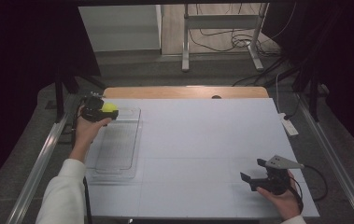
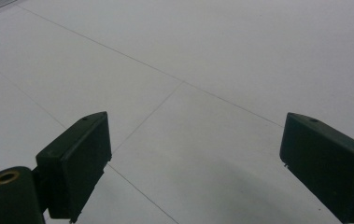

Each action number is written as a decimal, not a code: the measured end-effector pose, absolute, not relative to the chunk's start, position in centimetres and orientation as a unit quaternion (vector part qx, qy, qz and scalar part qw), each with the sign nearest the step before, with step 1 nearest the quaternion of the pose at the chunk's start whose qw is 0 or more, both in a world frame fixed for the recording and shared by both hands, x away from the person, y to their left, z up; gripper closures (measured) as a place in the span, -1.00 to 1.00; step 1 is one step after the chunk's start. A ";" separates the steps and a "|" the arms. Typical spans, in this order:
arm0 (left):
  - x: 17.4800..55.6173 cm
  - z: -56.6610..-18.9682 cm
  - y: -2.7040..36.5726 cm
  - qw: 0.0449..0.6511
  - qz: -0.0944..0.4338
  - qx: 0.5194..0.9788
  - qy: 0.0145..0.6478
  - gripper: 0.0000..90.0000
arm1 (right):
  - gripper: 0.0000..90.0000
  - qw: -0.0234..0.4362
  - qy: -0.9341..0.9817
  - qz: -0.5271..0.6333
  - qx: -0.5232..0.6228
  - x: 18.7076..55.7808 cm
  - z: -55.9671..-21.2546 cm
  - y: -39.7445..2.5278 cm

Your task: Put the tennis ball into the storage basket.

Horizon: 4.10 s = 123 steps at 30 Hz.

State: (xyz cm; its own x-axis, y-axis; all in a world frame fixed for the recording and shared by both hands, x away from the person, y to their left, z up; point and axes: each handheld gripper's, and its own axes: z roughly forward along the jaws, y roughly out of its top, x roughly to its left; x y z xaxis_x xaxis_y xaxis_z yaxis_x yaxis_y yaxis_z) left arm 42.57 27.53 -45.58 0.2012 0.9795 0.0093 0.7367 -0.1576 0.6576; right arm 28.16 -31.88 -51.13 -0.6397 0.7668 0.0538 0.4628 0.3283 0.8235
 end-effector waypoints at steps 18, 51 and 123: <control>42.9 -46.9 27.4 0.247 0.206 0.741 0.590 -0.41 | -0.79 0.177 0.797 0.430 0.386 28.2 -51.2 -31.9; 43.7 -49.1 25.8 0.200 0.157 0.766 0.590 -0.41 | -0.79 0.176 0.797 0.430 0.385 28.2 -51.2 -31.9; 36.4 -45.1 24.9 0.390 0.195 0.759 0.483 -0.72 | -0.79 0.170 0.794 0.431 0.393 28.3 -51.4 -32.6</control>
